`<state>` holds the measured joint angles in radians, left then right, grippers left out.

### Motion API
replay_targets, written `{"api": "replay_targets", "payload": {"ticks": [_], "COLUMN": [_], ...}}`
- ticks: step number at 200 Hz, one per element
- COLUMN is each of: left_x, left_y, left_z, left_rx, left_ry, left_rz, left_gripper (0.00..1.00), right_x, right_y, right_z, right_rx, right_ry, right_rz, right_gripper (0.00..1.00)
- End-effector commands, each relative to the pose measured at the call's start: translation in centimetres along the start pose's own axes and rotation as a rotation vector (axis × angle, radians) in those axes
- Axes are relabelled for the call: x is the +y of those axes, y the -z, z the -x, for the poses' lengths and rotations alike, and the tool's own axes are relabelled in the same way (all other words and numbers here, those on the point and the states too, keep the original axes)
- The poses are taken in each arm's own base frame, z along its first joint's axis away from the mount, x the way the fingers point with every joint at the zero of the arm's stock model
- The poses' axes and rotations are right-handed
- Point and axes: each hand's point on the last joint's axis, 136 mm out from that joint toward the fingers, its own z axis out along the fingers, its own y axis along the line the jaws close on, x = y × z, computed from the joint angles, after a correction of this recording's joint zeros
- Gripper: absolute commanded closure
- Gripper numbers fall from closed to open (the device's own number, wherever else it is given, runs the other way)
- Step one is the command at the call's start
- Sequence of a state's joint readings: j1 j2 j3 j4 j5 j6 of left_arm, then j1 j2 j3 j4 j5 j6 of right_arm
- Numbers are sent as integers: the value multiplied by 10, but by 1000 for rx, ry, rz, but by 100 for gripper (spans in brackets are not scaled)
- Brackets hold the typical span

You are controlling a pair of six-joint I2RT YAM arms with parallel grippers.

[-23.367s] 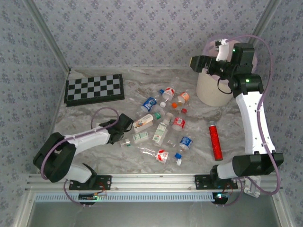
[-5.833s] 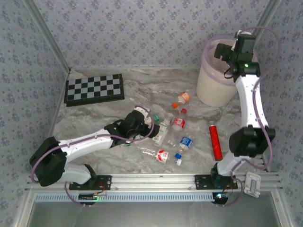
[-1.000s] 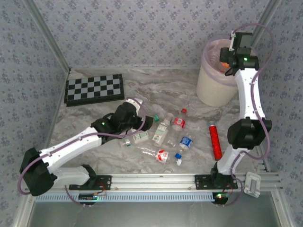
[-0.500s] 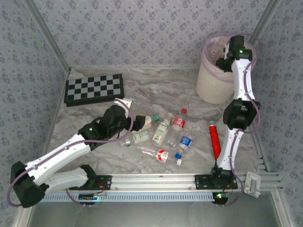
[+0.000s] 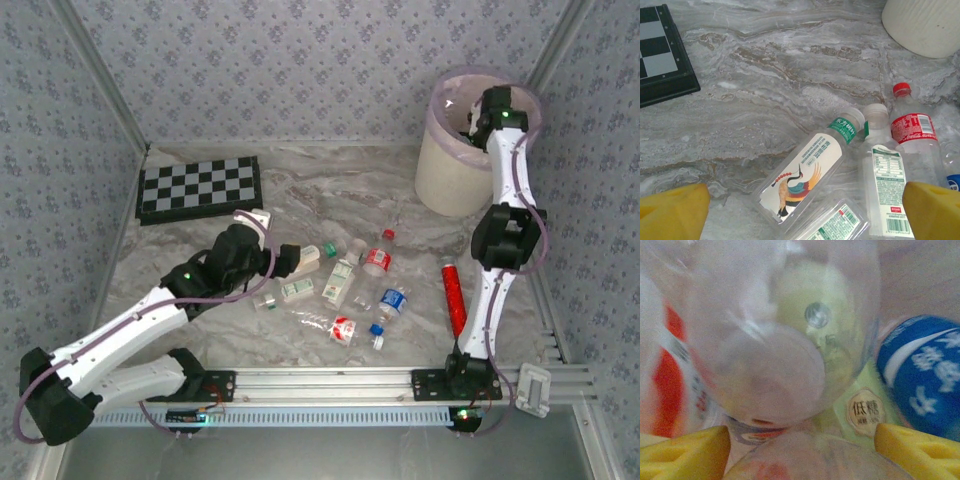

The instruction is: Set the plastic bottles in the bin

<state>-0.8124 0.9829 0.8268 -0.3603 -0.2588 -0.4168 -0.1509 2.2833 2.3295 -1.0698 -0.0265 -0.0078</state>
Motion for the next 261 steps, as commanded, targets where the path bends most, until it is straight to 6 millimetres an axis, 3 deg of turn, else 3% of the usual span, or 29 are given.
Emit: {"api": "replay_targets", "payload": {"ticks": [1, 27, 51, 64, 121, 175, 208, 261], "left_x": [6, 6, 5, 5, 12, 12, 6, 7], "left_y": [2, 1, 1, 1, -8, -22, -32, -80], "left_z": [-1, -1, -1, -1, -13, -34, -42, -51], "left_rx": [-1, 3, 7, 14, 94, 211, 255, 455], "left_ry": [19, 23, 27, 26, 23, 16, -47, -193], "left_rz": [18, 15, 12, 13, 60, 89, 65, -42], "left_gripper": [2, 2, 1, 1, 1, 1, 1, 1], "right_x": [4, 2, 2, 0, -22, -24, 2, 98], "right_y": [-32, -27, -3, 21, 147, 243, 281, 296], "right_z": [-32, -34, -23, -11, 49, 76, 61, -15], "right_rx": [126, 126, 79, 28, -348, -626, -683, -601], "right_ry": [-15, -20, -35, -45, -107, -148, -136, -42], "right_rz": [26, 11, 9, -10, -227, -250, -147, 417], "right_gripper": [14, 12, 8, 0, 0, 0, 0, 0]}}
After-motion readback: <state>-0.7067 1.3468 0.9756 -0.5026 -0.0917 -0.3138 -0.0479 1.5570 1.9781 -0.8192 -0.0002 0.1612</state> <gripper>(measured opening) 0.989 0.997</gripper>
